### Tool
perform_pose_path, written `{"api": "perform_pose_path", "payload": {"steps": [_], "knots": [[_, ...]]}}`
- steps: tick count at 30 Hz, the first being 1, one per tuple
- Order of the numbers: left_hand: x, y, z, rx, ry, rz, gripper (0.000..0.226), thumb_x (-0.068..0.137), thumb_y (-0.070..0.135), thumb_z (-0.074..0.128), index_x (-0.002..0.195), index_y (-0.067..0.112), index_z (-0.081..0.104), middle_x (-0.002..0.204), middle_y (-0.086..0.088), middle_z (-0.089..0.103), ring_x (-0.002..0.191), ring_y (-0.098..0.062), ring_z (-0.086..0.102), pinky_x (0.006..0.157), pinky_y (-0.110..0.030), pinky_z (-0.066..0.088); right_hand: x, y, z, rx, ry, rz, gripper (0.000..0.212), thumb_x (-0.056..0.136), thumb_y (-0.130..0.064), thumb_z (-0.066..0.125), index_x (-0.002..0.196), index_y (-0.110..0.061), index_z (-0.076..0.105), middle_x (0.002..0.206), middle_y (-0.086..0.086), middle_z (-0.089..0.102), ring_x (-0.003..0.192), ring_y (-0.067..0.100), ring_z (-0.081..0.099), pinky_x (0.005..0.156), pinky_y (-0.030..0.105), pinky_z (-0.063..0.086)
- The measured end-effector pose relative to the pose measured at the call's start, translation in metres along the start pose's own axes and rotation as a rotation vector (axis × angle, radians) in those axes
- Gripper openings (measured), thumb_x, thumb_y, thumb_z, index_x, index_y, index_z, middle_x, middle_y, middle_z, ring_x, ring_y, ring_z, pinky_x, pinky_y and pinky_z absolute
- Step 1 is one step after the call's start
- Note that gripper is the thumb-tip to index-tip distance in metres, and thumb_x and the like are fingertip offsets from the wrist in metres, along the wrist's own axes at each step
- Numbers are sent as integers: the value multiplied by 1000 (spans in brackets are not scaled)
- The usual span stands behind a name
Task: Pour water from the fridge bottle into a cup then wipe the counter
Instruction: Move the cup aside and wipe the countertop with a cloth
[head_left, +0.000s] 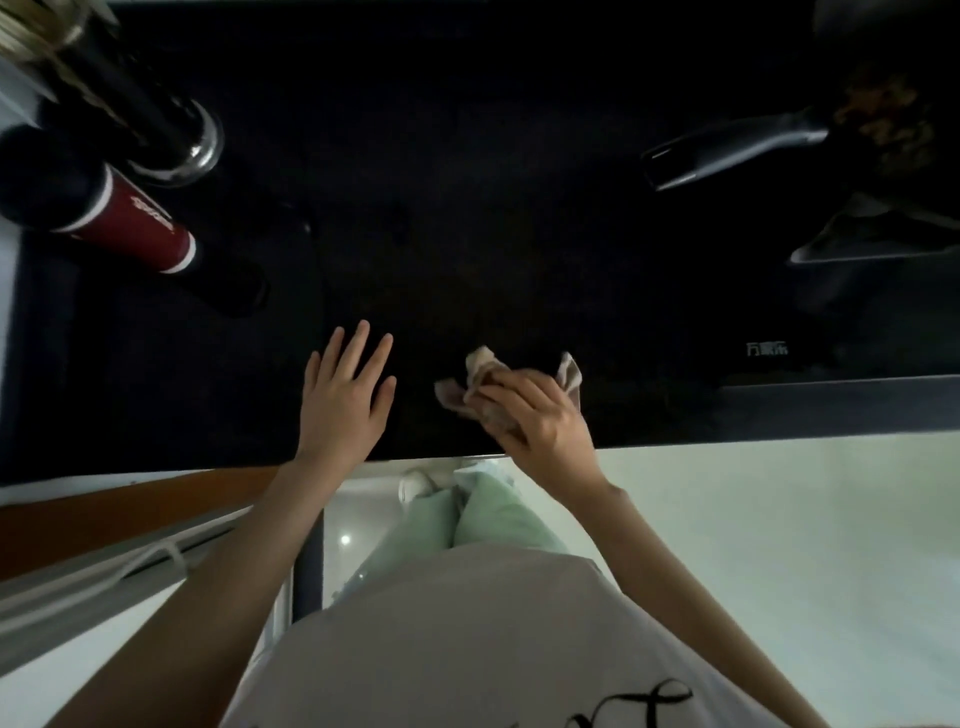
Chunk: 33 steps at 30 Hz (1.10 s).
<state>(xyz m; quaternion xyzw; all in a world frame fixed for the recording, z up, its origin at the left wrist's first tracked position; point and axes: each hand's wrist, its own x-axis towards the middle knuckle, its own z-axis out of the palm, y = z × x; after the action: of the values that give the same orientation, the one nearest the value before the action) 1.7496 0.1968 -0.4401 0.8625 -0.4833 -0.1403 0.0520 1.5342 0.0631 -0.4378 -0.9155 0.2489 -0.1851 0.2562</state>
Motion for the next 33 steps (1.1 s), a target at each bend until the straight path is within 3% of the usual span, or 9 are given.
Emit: {"api": "perform_pose_path", "payload": {"steps": [5, 10, 16, 23, 26, 29, 33], "knots": [[1, 0, 2, -3, 5, 9, 50, 100, 32, 46, 147, 19, 36, 158, -10, 27, 146, -35, 20, 115, -55, 20, -34, 33, -33, -89, 41, 110, 28, 87, -13, 69, 115, -14, 68, 122, 2, 64, 110, 26, 58, 94, 37, 47], [1, -2, 1, 14, 4, 32, 50, 99, 32, 46, 146, 18, 38, 156, -12, 30, 145, -37, 24, 114, -57, 23, 29, 60, -36, -161, 115, 355, 36, 87, -23, 67, 121, -16, 62, 123, 2, 63, 112, 28, 55, 92, 38, 45], [1, 2, -5, -14, 7, 13, 49, 99, 32, 46, 145, 17, 40, 155, -13, 33, 144, -36, 26, 114, -56, 25, 85, 4, 18, -87, 49, 198, 36, 80, -21, 71, 115, -13, 66, 119, 5, 65, 106, 29, 58, 95, 33, 41], [-19, -7, -13, -75, 76, -65, 47, 98, 30, 47, 143, 16, 43, 155, -12, 33, 144, -34, 26, 115, -56, 21, 5, -23, 20, -8, -57, -86, 29, 87, -22, 68, 116, -16, 68, 122, -1, 64, 110, 18, 57, 95, 29, 46], [-34, -21, -15, -35, 56, -121, 46, 100, 34, 39, 143, 17, 43, 155, -11, 33, 144, -34, 26, 114, -57, 22, 14, 5, 5, -49, -62, -72, 31, 86, -16, 68, 117, -15, 66, 123, 2, 64, 111, 23, 57, 93, 35, 48], [-49, -37, -18, -14, 47, -197, 54, 97, 40, 27, 142, 17, 46, 153, -12, 36, 142, -35, 30, 112, -57, 24, 63, 32, -1, -98, 7, 78, 33, 85, -15, 68, 118, -14, 65, 121, 6, 64, 109, 26, 56, 96, 36, 44], [-64, -51, -20, 0, 38, -297, 57, 95, 41, 24, 142, 18, 46, 152, -12, 38, 142, -36, 31, 111, -57, 27, 137, 20, 19, -62, -32, 173, 40, 85, -16, 68, 124, -15, 61, 126, 5, 62, 116, 28, 54, 99, 32, 39]]}}
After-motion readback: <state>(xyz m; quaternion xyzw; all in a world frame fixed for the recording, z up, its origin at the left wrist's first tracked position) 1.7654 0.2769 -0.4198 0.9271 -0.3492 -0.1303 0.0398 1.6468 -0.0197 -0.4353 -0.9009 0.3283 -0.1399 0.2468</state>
